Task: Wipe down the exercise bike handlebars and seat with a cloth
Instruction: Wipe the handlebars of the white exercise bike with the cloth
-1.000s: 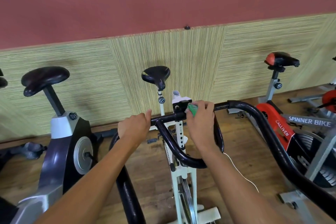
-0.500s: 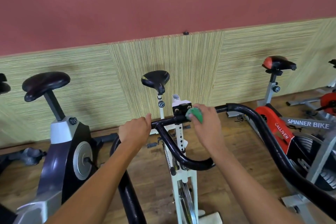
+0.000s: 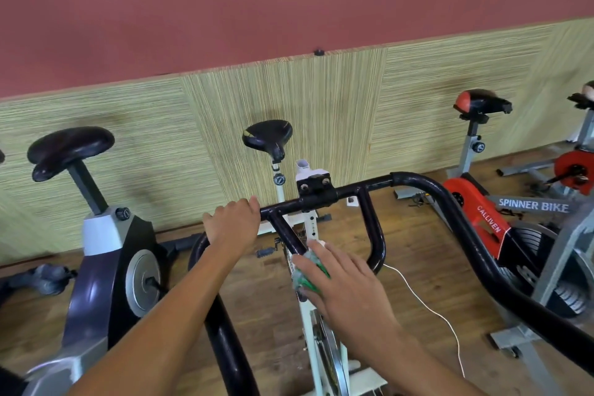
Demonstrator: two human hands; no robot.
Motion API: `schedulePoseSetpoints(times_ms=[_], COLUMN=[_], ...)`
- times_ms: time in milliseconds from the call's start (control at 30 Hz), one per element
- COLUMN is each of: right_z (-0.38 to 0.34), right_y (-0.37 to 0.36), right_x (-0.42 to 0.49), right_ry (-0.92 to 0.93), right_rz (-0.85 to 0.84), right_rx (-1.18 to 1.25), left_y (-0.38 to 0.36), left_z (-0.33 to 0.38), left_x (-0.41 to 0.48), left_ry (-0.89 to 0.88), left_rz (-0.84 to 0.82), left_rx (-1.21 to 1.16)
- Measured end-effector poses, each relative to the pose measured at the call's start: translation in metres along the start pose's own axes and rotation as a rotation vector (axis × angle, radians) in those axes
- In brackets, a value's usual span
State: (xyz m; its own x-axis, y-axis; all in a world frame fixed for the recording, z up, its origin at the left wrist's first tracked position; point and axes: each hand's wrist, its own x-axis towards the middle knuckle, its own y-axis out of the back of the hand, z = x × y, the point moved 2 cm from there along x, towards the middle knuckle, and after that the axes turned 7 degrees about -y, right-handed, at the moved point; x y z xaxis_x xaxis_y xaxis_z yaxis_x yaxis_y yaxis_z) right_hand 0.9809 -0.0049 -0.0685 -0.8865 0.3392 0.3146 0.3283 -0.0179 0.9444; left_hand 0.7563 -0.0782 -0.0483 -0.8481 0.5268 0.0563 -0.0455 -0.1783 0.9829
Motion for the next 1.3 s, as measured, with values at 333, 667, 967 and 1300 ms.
schedulePoseSetpoints(times_ms=[333,667,967,1300], right_z=[0.02,0.083,0.077,0.1], right_y=[-0.006,0.013,0.002,-0.018], right_x=[-0.029,0.046,0.019,0.04], right_ry=[-0.157,-0.936,-1.164,-1.199], right_rz=[-0.002,-0.149,-0.132,-0.228], right_rx=[0.116,0.79,1.386,2.152], left_y=[-0.022,-0.021,-0.025,-0.025], left_z=[0.07,0.076,0.076,0.076], left_x=[-0.012,-0.014,-0.014,-0.015], left_ry=[-0.054,-0.061,-0.053,-0.065], left_rz=[-0.007,-0.019,0.025,0.038], left_rx=[-0.13,-0.083,-0.092,-0.089])
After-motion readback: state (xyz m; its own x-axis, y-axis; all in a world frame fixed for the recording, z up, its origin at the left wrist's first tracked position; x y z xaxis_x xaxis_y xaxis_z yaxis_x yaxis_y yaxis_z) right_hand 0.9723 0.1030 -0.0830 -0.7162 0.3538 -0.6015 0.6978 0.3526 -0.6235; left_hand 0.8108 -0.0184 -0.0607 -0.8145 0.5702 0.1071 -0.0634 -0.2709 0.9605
